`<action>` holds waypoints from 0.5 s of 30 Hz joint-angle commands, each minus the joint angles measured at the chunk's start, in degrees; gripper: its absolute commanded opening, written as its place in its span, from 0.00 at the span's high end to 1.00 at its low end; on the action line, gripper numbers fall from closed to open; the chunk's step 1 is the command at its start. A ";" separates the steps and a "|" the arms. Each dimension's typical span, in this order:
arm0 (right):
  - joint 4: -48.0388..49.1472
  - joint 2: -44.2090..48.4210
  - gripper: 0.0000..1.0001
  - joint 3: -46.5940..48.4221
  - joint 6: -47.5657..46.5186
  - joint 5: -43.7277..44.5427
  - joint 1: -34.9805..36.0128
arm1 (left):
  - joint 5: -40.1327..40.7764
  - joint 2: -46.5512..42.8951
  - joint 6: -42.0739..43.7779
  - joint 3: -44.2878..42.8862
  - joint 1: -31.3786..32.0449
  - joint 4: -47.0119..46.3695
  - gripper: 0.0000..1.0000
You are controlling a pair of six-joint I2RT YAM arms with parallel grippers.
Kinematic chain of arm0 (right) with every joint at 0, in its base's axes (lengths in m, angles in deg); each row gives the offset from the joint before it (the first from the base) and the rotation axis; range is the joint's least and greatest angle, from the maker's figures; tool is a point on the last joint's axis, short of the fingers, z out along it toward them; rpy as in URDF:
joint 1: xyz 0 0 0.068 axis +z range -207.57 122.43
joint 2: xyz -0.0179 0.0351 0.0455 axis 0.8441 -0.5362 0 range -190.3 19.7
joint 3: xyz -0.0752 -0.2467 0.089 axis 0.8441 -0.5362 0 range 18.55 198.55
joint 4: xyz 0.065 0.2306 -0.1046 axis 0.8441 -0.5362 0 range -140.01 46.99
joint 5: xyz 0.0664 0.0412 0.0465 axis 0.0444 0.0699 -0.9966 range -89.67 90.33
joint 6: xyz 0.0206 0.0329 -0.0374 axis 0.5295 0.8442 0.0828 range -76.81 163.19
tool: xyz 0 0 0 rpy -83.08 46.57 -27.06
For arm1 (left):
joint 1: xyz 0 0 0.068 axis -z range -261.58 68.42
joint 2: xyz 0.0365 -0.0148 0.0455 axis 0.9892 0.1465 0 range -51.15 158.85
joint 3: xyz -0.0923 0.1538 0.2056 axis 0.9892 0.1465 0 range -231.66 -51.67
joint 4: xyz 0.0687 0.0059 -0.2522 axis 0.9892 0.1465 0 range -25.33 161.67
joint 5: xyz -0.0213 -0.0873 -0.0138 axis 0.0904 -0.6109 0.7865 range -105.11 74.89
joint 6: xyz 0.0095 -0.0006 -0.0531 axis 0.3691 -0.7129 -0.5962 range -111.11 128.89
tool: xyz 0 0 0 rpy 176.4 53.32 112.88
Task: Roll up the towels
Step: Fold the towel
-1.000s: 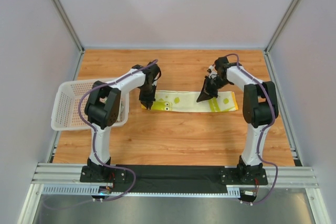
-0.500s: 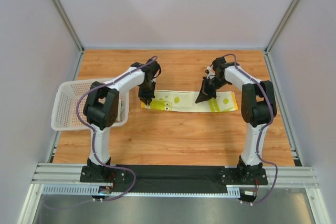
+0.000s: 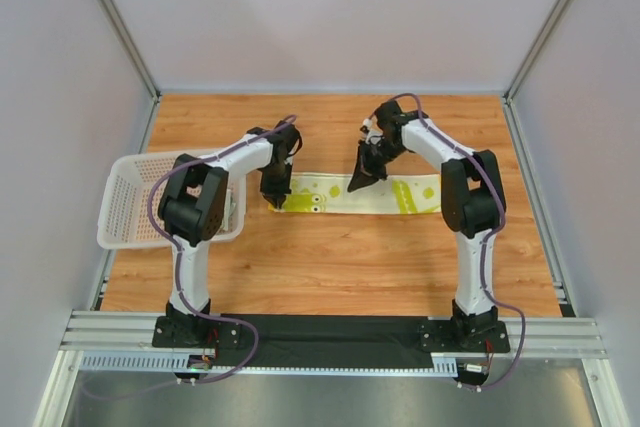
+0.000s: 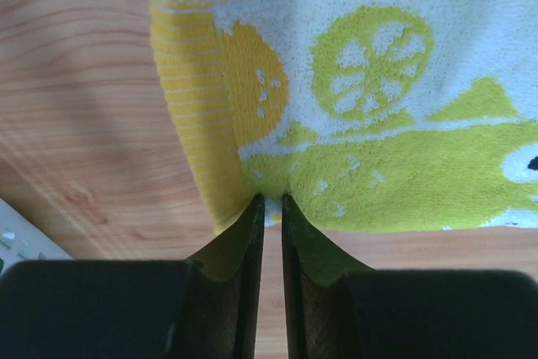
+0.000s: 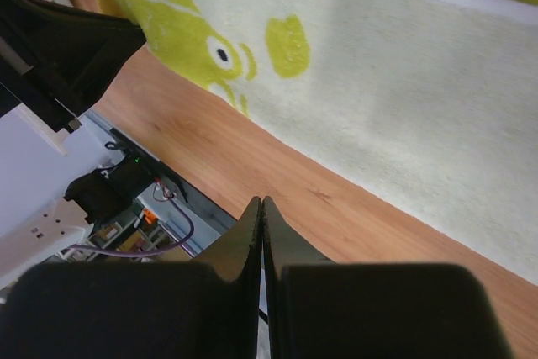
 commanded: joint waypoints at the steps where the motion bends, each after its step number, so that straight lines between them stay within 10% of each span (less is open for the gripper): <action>1: 0.42 -3.09 1.00 4.53 1.51 -4.64 4.73 | -0.79 1.07 0.57 2.54 -1.52 -2.18 0.80; 15: 4.81 -21.46 1.00 19.66 5.20 -11.86 16.43 | -0.26 -1.47 0.13 5.35 -2.40 -2.36 0.82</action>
